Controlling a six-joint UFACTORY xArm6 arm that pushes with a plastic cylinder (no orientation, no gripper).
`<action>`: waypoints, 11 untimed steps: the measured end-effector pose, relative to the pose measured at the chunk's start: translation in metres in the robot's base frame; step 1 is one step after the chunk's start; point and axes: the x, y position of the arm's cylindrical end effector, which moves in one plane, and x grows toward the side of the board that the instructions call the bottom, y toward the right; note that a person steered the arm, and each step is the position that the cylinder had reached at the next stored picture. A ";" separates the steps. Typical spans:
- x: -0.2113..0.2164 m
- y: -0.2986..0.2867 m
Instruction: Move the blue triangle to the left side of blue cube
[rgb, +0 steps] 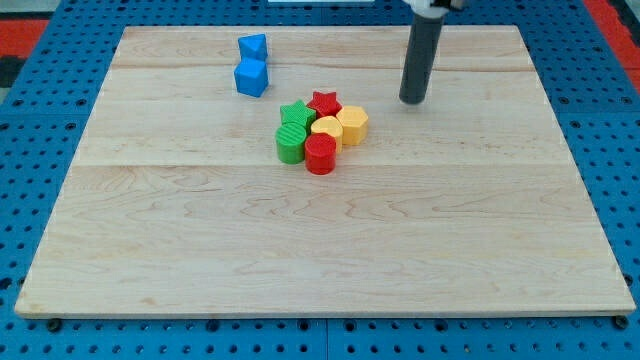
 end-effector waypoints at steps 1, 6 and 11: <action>-0.044 -0.024; -0.092 -0.249; -0.067 -0.232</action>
